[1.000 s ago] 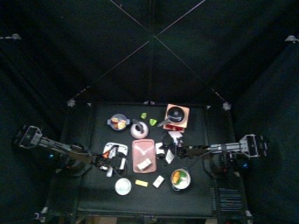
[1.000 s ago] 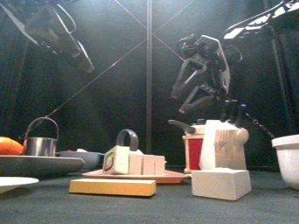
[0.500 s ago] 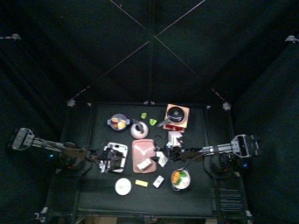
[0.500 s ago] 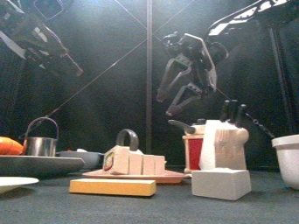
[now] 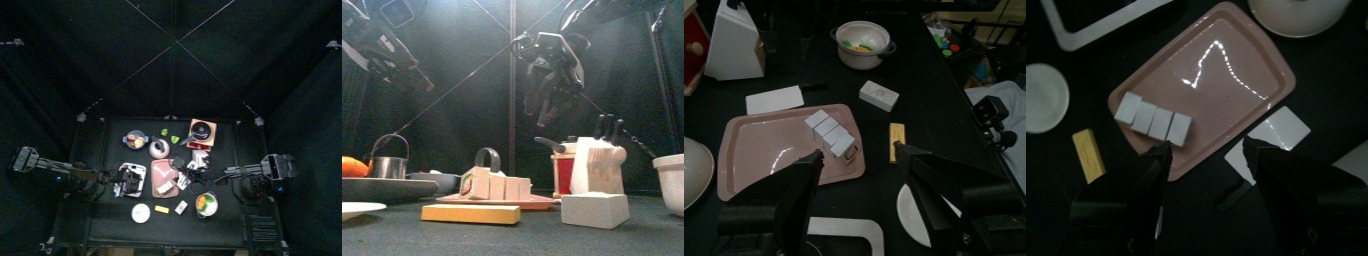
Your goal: Grab white sushi roll
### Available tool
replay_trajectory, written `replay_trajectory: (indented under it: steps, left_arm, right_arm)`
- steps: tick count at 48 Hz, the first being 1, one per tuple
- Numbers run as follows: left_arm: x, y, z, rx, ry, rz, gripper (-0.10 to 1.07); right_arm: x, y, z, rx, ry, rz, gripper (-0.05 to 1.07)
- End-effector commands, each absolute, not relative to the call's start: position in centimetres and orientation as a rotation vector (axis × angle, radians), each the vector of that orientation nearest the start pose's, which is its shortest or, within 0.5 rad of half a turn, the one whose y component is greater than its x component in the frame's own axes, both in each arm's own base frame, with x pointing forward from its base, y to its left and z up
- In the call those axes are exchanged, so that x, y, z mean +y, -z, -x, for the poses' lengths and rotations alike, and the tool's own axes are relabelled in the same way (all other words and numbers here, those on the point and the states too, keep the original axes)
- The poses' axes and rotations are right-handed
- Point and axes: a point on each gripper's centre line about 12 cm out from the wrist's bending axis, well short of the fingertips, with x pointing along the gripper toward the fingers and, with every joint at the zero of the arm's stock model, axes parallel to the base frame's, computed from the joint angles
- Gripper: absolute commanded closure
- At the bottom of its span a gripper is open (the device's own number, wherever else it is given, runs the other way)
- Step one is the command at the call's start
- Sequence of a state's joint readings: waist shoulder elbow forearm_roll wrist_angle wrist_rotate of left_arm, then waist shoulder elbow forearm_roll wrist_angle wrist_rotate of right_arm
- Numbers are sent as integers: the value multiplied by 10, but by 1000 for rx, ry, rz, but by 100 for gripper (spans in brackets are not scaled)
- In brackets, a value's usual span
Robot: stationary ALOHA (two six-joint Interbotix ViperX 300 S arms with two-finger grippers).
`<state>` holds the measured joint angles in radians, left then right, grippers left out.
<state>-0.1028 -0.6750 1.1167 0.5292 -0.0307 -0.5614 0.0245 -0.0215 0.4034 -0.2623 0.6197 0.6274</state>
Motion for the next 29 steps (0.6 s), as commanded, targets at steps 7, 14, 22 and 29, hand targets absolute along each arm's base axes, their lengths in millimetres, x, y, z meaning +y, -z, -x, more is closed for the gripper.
replay_trajectory:
  steps: [7, 14, 22, 29]
  left_arm:
    - [-26, -225, -238, 402, 112, 19, 5]
    - [-27, -224, -237, 405, 115, 19, 5]
    - [-27, -223, -237, 407, 116, 20, 5]
    - [-27, -223, -236, 408, 115, 20, 5]
  right_arm:
    - [1, -216, -410, 919, 140, -97, 12]
    - [5, -206, -413, 913, 66, 39, 14]
    - [8, -194, -418, 915, 2, 190, 14]
    - [13, -177, -425, 940, -36, 284, 15]
